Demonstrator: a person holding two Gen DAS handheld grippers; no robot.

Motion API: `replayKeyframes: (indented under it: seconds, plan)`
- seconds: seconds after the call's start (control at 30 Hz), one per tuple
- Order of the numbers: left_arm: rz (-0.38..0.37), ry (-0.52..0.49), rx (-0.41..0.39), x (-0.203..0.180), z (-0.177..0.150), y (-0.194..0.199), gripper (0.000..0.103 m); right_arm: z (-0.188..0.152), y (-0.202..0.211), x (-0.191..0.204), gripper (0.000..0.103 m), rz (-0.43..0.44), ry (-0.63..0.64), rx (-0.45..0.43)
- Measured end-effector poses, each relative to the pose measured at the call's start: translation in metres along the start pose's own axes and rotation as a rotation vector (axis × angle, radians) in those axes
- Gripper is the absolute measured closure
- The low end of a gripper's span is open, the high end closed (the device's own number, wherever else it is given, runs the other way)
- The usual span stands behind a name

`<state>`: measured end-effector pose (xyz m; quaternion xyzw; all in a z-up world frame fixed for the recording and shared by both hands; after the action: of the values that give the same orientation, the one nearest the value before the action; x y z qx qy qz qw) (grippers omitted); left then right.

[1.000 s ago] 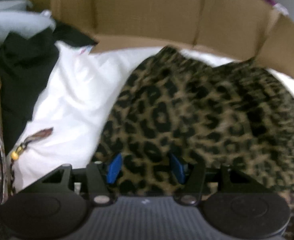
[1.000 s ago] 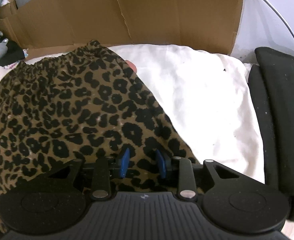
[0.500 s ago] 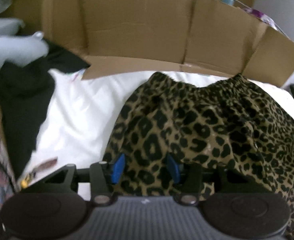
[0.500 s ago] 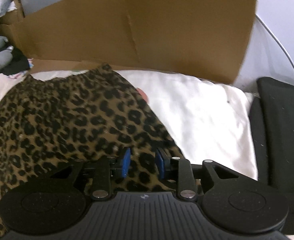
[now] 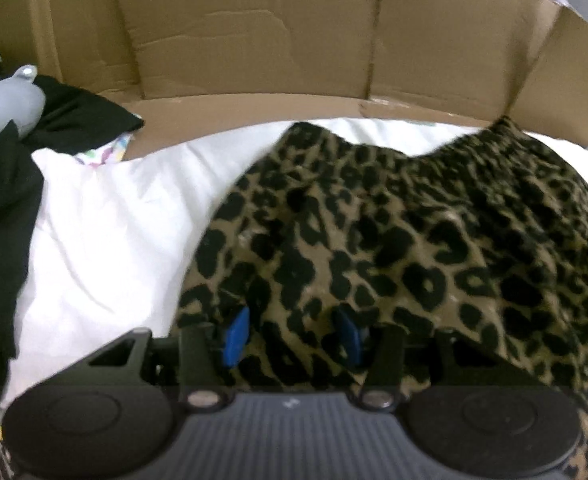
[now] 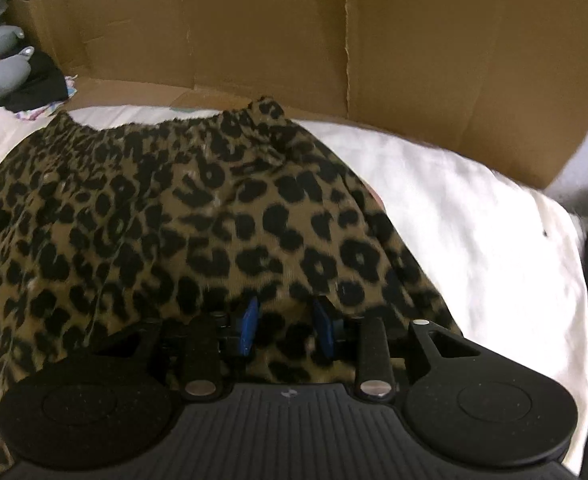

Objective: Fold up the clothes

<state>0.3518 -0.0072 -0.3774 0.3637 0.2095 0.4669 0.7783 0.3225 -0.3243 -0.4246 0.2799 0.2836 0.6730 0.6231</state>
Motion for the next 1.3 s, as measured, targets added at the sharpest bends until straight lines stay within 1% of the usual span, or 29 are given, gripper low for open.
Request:
replayKeyframes:
  seconds: [0.2, 0.27, 0.3, 0.37, 0.47, 0.57, 0.6, 0.73, 0.8, 0.87, 0.9, 1.03, 1.1, 1.23, 1.3]
  plan:
    - [0.041, -0.031, -0.007, -0.005, 0.009, -0.002, 0.048, 0.016, -0.022, -0.006, 0.062, -0.055, -0.002, -0.043]
    - [0.053, -0.004, -0.001, -0.004, 0.011, 0.002, 0.050, 0.022, -0.028, -0.010, 0.059, -0.067, -0.001, -0.048]
    - [0.062, 0.014, -0.001, -0.005, 0.012, 0.007, 0.054, 0.026, -0.032, -0.012, 0.058, -0.077, 0.005, -0.052]
    - [0.061, 0.024, -0.012, -0.012, 0.014, 0.016, 0.054, 0.035, -0.039, -0.018, 0.059, -0.094, 0.009, -0.058]
    - [-0.001, -0.009, -0.031, -0.034, 0.017, 0.028, 0.054, 0.044, -0.041, -0.020, 0.059, -0.125, -0.005, -0.050]
    - [-0.071, -0.011, -0.037, -0.054, 0.023, 0.031, 0.054, 0.051, -0.034, -0.017, 0.059, -0.171, -0.013, -0.053]
    - [-0.087, -0.024, -0.047, -0.061, 0.025, 0.032, 0.054, 0.053, -0.027, -0.015, 0.059, -0.165, -0.020, -0.069]
    - [-0.113, -0.081, -0.058, -0.081, 0.032, 0.018, 0.054, 0.059, 0.000, -0.001, 0.058, -0.075, -0.044, -0.143]
    - [-0.114, -0.075, -0.040, -0.084, 0.032, 0.008, 0.054, 0.057, 0.000, 0.014, 0.058, -0.018, -0.007, -0.148]
    - [-0.103, -0.072, -0.022, -0.083, 0.031, -0.007, 0.053, 0.054, -0.001, 0.030, 0.056, 0.039, 0.041, -0.147]
    - [-0.091, -0.067, -0.010, -0.081, 0.031, -0.014, 0.050, 0.051, -0.005, 0.037, 0.055, 0.054, 0.059, -0.135]
    - [-0.082, -0.033, -0.015, -0.075, 0.033, -0.026, 0.045, 0.036, -0.030, 0.054, 0.055, 0.050, 0.094, -0.045]
    - [-0.079, -0.045, -0.023, -0.075, 0.033, -0.027, 0.043, 0.036, -0.036, 0.051, 0.052, 0.041, 0.063, -0.046]
    - [-0.077, -0.052, -0.035, -0.075, 0.034, -0.028, 0.043, 0.057, -0.051, 0.054, 0.046, 0.008, 0.045, -0.016]
    - [-0.076, -0.045, -0.033, -0.075, 0.036, -0.028, 0.043, 0.064, -0.057, 0.055, 0.045, -0.002, 0.033, -0.004]
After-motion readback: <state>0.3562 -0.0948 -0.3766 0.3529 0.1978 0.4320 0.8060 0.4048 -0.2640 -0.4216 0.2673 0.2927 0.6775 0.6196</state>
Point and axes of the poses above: each gripper's, at about its wrist camera, not at the fingertips, and y roughly against the way its jaws point, x to its left, z to its top, the point moved 4 cm from there along -y, roughly the way its jaws point, and after that the axes turned 8 degrees about -x, right-handed, at the moved point
